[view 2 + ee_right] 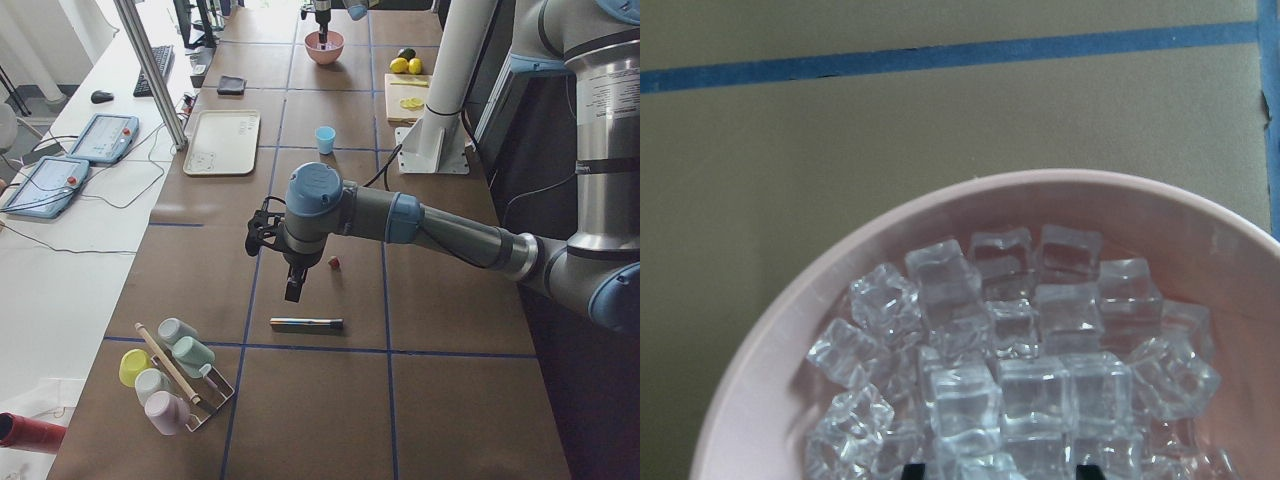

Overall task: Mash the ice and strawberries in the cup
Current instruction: 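Lower the right gripper into the bowl and grasp a third ice cube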

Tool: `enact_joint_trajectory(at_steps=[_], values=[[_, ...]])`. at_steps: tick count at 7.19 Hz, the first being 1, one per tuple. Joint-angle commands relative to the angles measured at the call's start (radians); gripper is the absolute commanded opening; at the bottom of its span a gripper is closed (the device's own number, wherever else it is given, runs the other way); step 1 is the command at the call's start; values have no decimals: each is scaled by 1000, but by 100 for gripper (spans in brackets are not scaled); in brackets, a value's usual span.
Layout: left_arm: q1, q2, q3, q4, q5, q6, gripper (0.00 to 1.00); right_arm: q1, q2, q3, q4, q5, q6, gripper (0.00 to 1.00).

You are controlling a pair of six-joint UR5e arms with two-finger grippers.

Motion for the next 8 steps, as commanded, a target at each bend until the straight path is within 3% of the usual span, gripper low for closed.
enact_joint_trajectory(at_steps=[1, 2, 3, 4, 7, 8], values=[[0, 1, -3, 0, -1, 0, 100, -1, 0, 0, 0, 0, 0, 39], [0, 1, -3, 0, -1, 0, 100, -1, 0, 0, 0, 3, -5, 10], [0, 1, -3, 2, -1, 0, 100, -1, 2, 1, 0, 6, -40, 1], [0, 1, -3, 2, -1, -6, 100, 0, 0, 9, 0, 9, -45, 0], [0, 1, -3, 0, -1, -8, 100, 88, -49, 200, -29, 16, -46, 0], [0, 3, -3, 2, -1, -8, 100, 88, -14, 274, -128, 16, -46, 0]])
